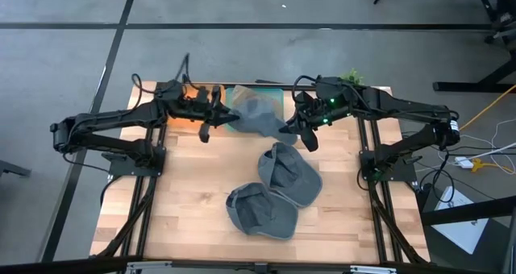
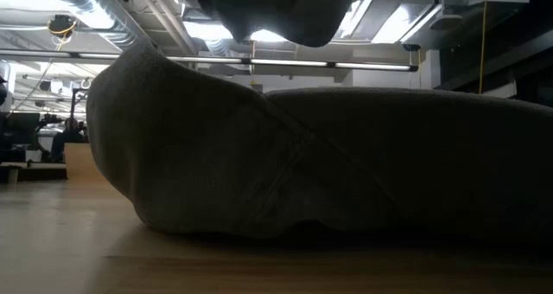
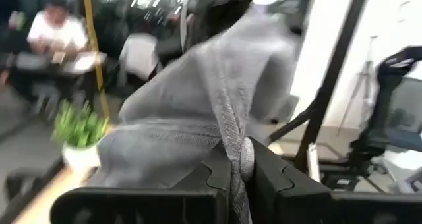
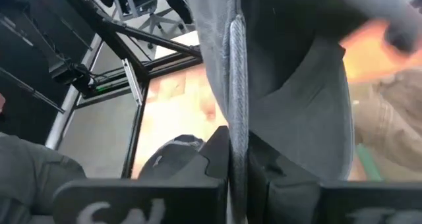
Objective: Pick & Place hat
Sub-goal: Put the top gray cap into the orange bin
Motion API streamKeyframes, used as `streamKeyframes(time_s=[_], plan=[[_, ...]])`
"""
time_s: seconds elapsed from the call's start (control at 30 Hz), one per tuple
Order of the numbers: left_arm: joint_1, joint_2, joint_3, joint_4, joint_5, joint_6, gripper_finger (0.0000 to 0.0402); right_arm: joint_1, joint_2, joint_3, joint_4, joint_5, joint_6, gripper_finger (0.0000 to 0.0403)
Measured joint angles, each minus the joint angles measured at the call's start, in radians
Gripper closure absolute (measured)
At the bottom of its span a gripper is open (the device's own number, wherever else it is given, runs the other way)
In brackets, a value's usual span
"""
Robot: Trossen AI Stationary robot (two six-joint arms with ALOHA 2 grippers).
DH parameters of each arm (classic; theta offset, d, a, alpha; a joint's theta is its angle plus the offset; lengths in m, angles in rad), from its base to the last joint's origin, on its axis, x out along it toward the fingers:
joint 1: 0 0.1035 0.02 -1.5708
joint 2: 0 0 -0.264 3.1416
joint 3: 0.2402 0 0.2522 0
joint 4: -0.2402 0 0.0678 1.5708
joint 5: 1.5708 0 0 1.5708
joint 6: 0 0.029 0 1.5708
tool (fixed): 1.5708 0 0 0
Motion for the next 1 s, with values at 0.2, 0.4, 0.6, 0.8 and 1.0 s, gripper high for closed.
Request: streamKeyframes(time_s=[0.2,0.4,0.6,0.8,1.0], plan=[[0.021,-0.038,0.000,0.091,0.156,0.024,0.0383,0.000,0.000,0.000,0.014,0.000,0.079,0.0367],[0.041,-0.041,0.000,0.089,0.343,-0.166,0.0383,-0.017,0.000,0.000,0.043,0.011,0.181,0.0353],[0.084,-0.042,0.000,0.088,0.413,-0.449,0.0383,-0.038,0.000,0.000,0.034,-0.019,0.218,0.0272],[0.110,-0.043,0.000,0.088,0.418,-0.623,0.0383,-0.041,0.000,0.000,-0.003,0.027,0.180,0.0181],[0.110,-0.064,0.000,0.088,0.318,-0.748,0.0383,-0.041,0.000,0.000,-0.018,0.118,0.157,0.0151]])
